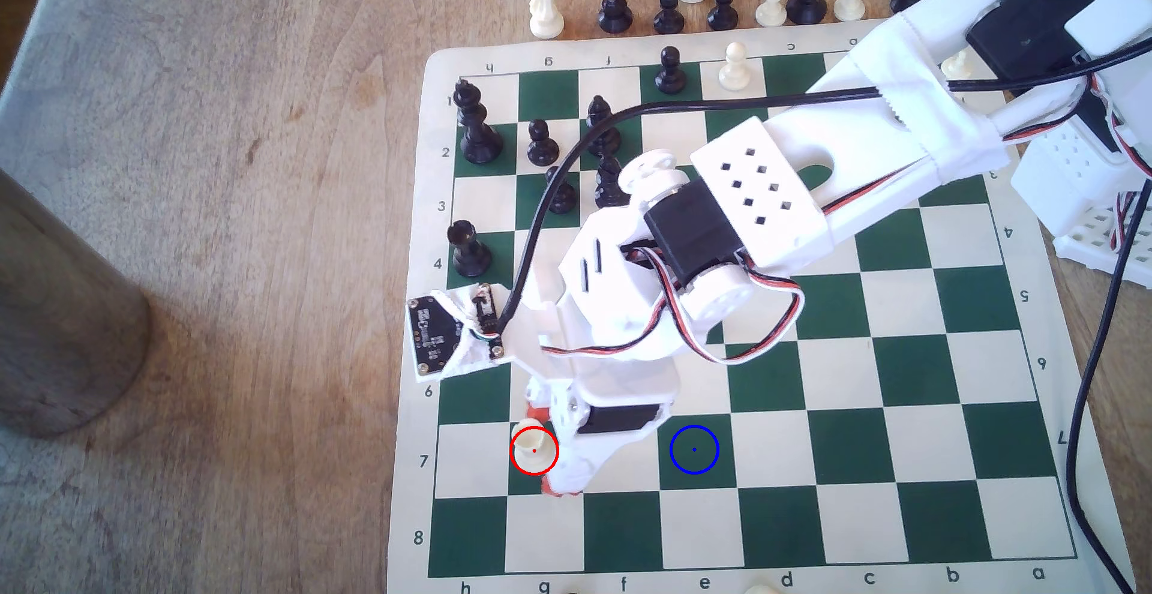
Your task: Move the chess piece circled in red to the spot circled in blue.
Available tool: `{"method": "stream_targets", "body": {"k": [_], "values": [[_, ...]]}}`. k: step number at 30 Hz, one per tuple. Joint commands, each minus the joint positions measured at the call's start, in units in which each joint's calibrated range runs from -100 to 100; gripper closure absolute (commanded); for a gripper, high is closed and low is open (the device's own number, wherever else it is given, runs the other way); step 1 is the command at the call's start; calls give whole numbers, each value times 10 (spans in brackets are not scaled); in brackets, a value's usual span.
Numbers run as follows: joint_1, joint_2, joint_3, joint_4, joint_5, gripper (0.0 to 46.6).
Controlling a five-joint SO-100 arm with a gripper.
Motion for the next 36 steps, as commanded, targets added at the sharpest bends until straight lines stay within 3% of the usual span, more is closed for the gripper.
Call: {"method": "stream_targets", "body": {"k": [1, 12, 14, 15, 30, 36], "values": [[6, -15, -56, -12, 0, 297], [10, -4, -70, -22, 3, 340], [10, -4, -70, -22, 4, 396], [9, -4, -70, -22, 3, 464], [12, -36, -95, 15, -1, 464], [17, -76, -135, 124, 0, 464]]}}
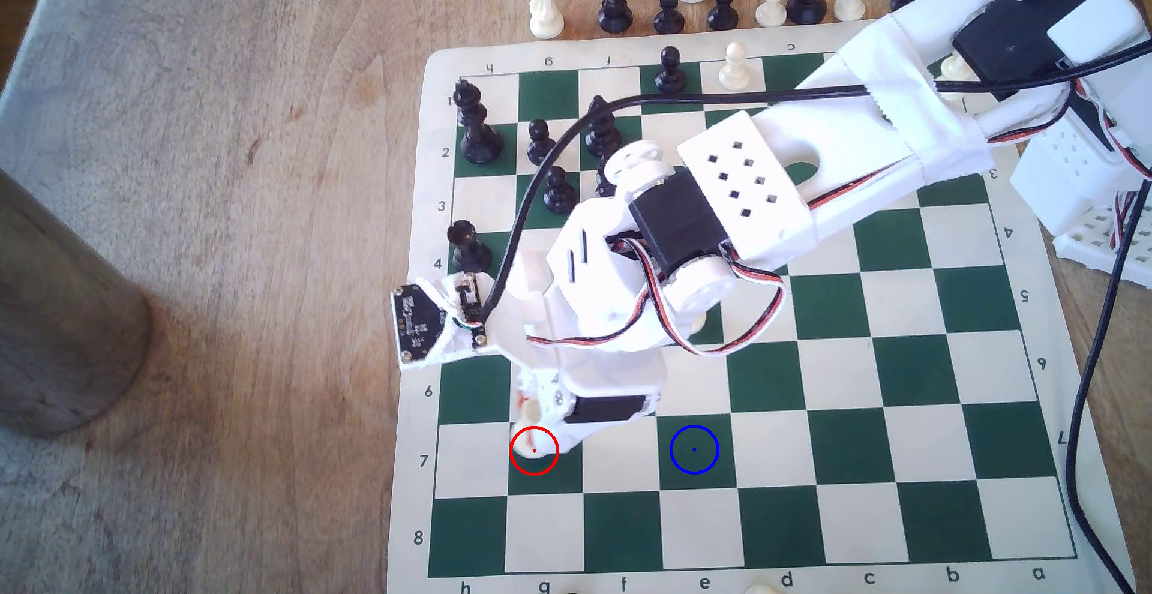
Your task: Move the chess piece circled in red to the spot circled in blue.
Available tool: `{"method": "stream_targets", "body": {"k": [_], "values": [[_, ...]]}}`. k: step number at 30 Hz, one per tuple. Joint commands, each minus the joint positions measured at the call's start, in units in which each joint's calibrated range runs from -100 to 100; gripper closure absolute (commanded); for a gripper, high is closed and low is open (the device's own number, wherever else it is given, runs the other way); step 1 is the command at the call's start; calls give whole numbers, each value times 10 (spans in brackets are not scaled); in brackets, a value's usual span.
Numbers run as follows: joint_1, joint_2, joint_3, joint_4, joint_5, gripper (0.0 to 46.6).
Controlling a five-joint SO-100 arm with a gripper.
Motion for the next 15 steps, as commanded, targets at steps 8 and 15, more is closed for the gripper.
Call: {"method": "stream_targets", "body": {"k": [8, 15], "values": [[-6, -123, -76, 175, -4, 464], [-48, -192, 45, 153, -7, 464]]}}
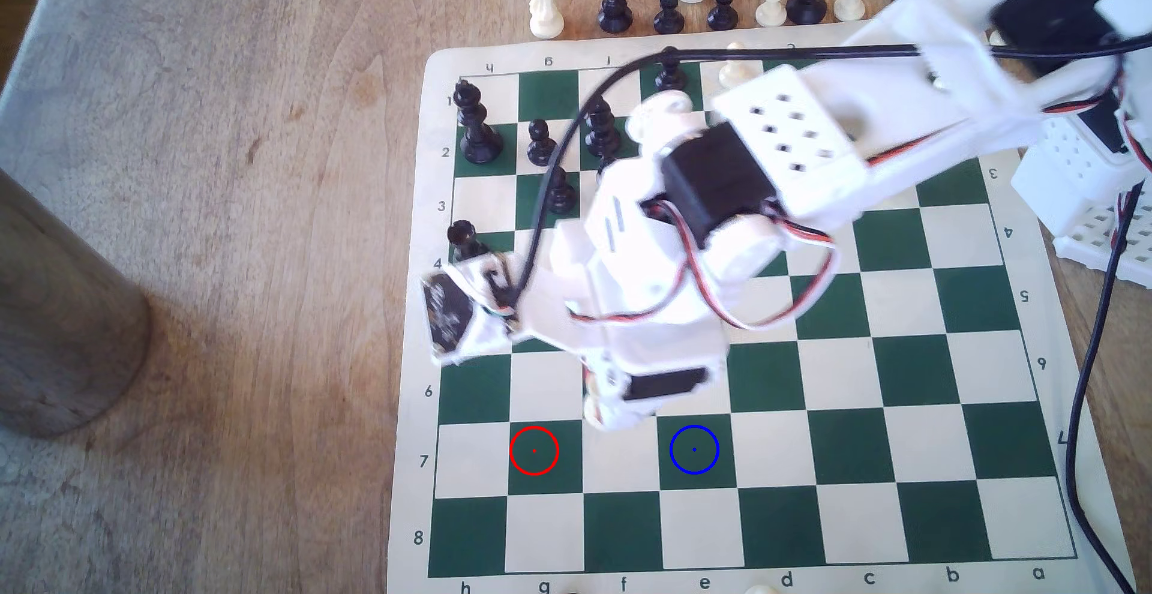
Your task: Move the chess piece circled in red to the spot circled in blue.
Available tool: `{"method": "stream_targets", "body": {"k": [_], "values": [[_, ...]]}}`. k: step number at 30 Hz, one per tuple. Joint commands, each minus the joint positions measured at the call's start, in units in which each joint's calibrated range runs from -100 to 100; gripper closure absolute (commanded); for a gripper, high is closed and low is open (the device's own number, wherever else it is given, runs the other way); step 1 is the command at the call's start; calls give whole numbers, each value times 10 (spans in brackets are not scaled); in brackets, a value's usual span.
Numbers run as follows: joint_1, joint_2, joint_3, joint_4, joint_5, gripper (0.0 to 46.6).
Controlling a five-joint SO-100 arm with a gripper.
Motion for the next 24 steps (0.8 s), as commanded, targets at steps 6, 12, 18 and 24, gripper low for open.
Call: {"method": "stream_targets", "body": {"k": [6, 12, 18, 24], "values": [[-30, -178, 214, -91, -11, 464], [-32, -183, 271, -126, -16, 464], [-42, -177, 281, -139, -21, 464], [-48, -164, 281, -143, -23, 464]]}}
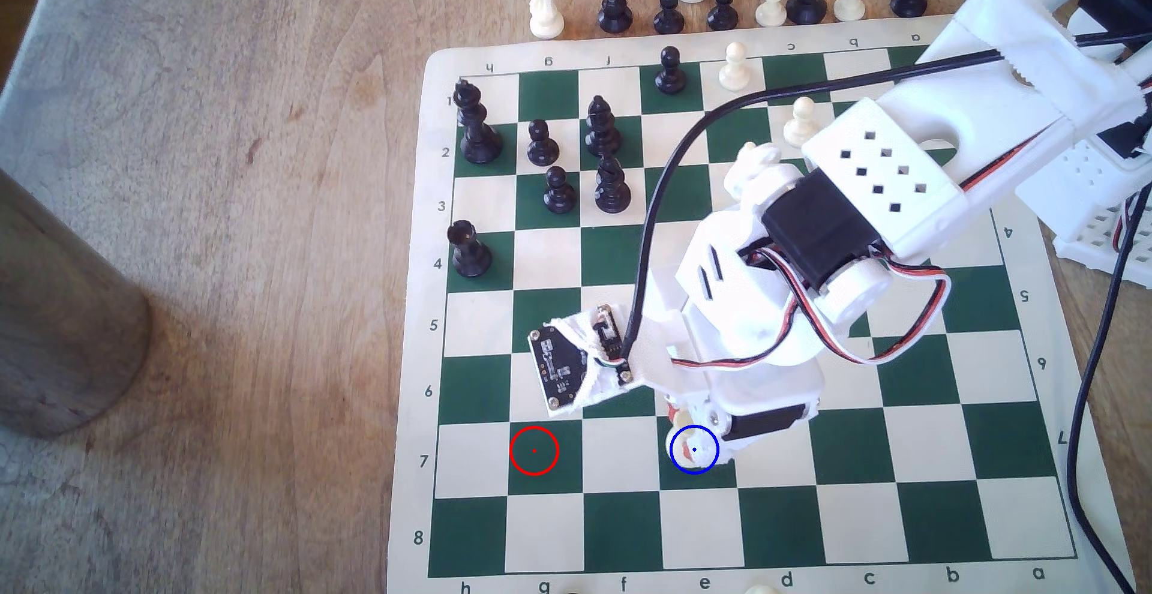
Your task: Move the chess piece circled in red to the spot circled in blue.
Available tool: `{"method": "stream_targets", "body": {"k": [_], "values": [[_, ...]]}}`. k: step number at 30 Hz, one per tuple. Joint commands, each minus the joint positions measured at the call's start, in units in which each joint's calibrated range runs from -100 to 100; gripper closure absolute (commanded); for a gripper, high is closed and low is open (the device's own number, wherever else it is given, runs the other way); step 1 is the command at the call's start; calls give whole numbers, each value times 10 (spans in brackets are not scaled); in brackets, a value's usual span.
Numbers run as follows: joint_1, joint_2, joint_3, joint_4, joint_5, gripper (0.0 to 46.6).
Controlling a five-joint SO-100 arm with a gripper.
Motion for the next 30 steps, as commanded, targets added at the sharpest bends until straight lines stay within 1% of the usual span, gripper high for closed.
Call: {"method": "stream_targets", "body": {"k": [1, 30], "values": [[-2, -45, -8, -8, -3, 464], [2, 6, 6, -29, -2, 464]]}}
